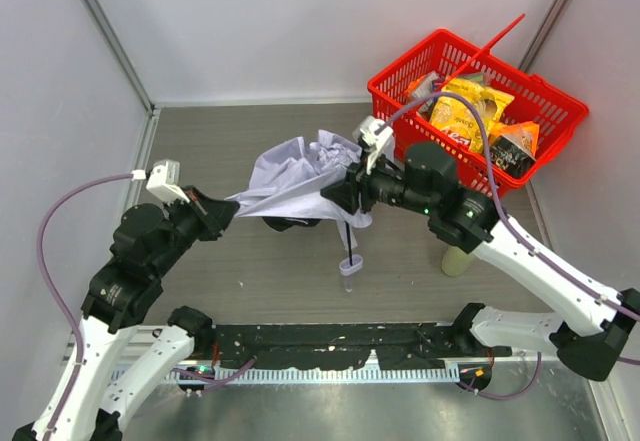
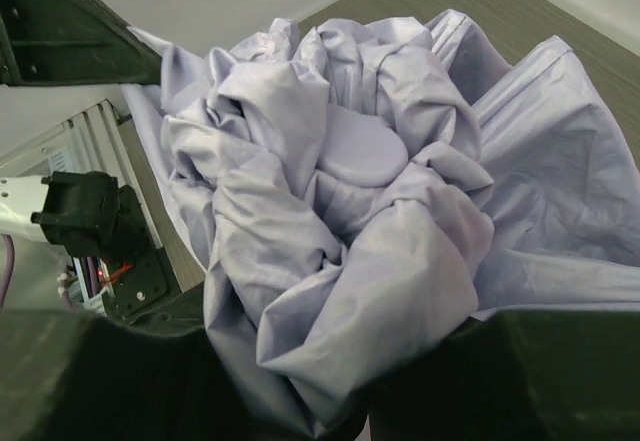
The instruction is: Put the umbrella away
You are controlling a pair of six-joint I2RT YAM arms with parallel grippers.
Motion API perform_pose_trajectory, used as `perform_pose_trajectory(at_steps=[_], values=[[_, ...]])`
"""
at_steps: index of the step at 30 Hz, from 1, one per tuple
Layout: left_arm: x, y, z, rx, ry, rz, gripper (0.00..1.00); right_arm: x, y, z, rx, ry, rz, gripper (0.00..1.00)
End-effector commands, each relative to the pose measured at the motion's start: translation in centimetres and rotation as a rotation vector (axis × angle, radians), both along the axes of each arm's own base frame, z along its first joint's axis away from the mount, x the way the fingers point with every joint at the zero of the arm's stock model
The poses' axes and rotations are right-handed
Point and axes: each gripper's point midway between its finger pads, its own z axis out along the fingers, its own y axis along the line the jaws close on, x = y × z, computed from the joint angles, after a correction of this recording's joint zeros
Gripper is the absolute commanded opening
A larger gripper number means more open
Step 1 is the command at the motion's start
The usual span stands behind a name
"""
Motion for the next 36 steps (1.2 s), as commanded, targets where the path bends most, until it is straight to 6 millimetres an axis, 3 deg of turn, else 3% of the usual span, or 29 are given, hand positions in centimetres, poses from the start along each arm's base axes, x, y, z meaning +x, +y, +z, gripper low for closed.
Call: perform_pose_trajectory(at_steps=[1, 2, 4, 7, 11, 12, 13, 14, 15, 16, 17, 19, 20, 22, 26, 33, 35, 36], values=[[0.3, 8.1, -0.7, 0.171, 0.000, 0.388, 0.00, 2.6, 0.1, 5.6, 0.051, -0.076, -0.094, 0.01], [0.1, 8.7, 0.0, 0.169, -0.019, 0.412, 0.02, 3.2, 0.1, 5.6, 0.035, -0.086, -0.111, 0.01], [-0.3, 9.9, 0.7, 0.173, -0.031, 0.467, 0.21, 5.0, 0.5, 5.5, -0.019, -0.109, -0.153, 0.01], [-1.1, 11.4, 1.6, 0.179, -0.042, 0.528, 0.57, 8.2, 1.8, 4.9, -0.113, -0.128, -0.192, 0.01], [-2.4, 13.1, 2.4, 0.182, -0.082, 0.590, 0.77, 12.6, 2.7, 5.6, -0.129, -0.145, -0.249, 0.01], [-2.6, 13.0, 2.7, 0.179, -0.101, 0.578, 0.78, 14.1, 3.3, 4.5, -0.162, -0.143, -0.253, 0.01], [-2.8, 12.7, 3.1, 0.168, -0.124, 0.551, 0.80, 15.0, 3.5, 5.9, -0.146, -0.168, -0.264, 0.01], [-2.8, 12.4, 3.3, 0.160, -0.137, 0.537, 0.81, 16.5, 3.9, 4.8, -0.175, -0.148, -0.270, 0.01], [-2.7, 11.7, 3.4, 0.156, -0.146, 0.497, 0.82, 17.2, 4.1, 7.3, -0.134, -0.175, -0.275, 0.01], [-2.6, 11.1, 3.4, 0.154, -0.150, 0.461, 0.84, 18.4, 4.7, 3.9, -0.201, -0.081, -0.277, 0.01], [-2.5, 10.4, 3.5, 0.153, -0.146, 0.429, 0.85, 18.6, 4.8, 8.0, -0.134, -0.115, -0.286, 0.01], [-2.3, 8.2, 4.2, 0.130, -0.155, 0.318, 0.86, 18.9, 6.5, 4.8, -0.183, 0.020, -0.256, 0.01], [-2.1, 6.6, 4.5, 0.116, -0.162, 0.241, 0.86, 19.0, 6.6, 5.2, -0.168, 0.024, -0.258, 0.01], [-2.0, 4.5, 5.2, 0.079, -0.168, 0.139, 0.84, 20.0, 6.3, 3.9, -0.195, 0.019, -0.298, 0.01], [-1.4, 3.2, 5.1, 0.031, -0.156, 0.101, 0.83, 23.2, 2.9, 5.4, -0.259, -0.123, -0.506, 0.01], [-1.4, 3.9, 3.7, 0.007, -0.134, 0.151, 0.83, 27.2, -4.0, 14.0, -0.393, -0.512, -0.859, 0.01], [-1.4, 4.1, 3.1, -0.002, -0.125, 0.171, 0.83, 27.6, -4.6, 15.8, -0.429, -0.623, -0.920, 0.01], [-1.3, 4.4, 2.7, -0.005, -0.118, 0.187, 0.83, 28.0, -4.9, 15.1, -0.529, -0.667, -0.930, 0.01]])
